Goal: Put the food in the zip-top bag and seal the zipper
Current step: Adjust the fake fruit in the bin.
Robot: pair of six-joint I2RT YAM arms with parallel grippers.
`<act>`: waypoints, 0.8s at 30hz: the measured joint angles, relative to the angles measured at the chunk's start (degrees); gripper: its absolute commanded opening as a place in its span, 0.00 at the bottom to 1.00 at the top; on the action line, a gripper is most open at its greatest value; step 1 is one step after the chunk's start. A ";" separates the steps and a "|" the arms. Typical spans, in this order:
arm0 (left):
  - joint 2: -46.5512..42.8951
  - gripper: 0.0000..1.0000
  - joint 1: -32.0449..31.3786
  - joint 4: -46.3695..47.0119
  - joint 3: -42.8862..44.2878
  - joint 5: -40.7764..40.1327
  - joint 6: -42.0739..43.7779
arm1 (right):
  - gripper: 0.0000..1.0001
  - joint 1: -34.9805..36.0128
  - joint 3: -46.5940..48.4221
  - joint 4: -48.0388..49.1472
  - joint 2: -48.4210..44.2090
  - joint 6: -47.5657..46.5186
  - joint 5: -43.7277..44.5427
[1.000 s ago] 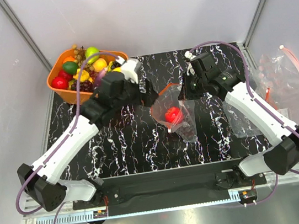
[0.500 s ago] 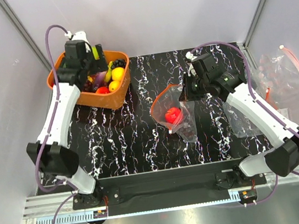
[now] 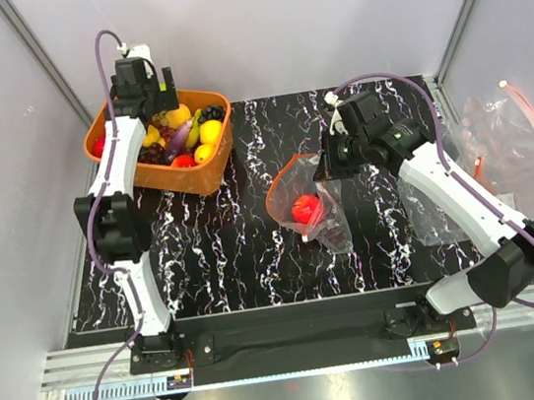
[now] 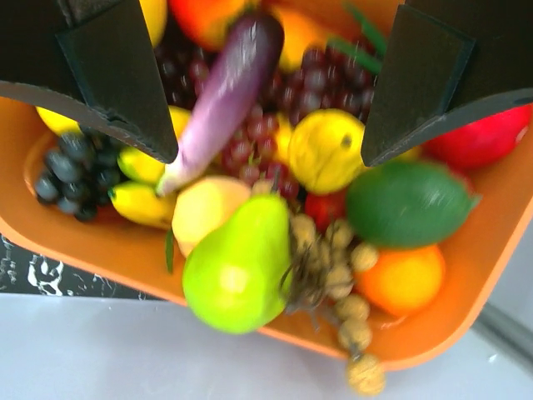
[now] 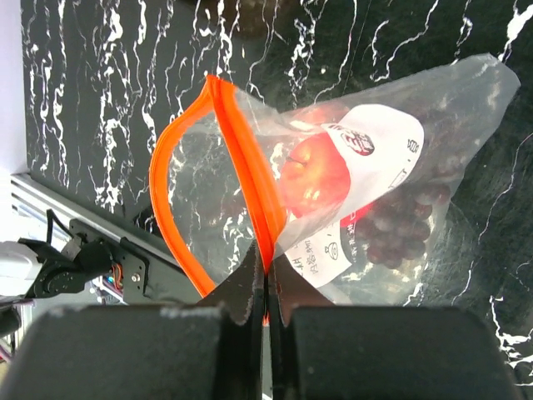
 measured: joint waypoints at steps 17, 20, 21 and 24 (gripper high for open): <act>13.16 0.99 -0.17 10.49 6.51 3.04 3.10 | 0.00 0.00 1.25 -0.94 0.90 -1.05 -0.90; 15.34 0.87 -0.15 11.21 7.93 3.72 3.06 | 0.00 0.02 1.42 -0.94 0.90 -1.38 -0.92; 16.46 0.81 -0.15 11.15 9.29 3.80 2.71 | 0.00 0.00 1.49 -0.94 0.96 -1.49 -1.03; 18.58 0.62 -0.15 11.43 11.34 3.85 2.03 | 0.00 0.00 1.60 -0.94 1.20 -1.84 -1.44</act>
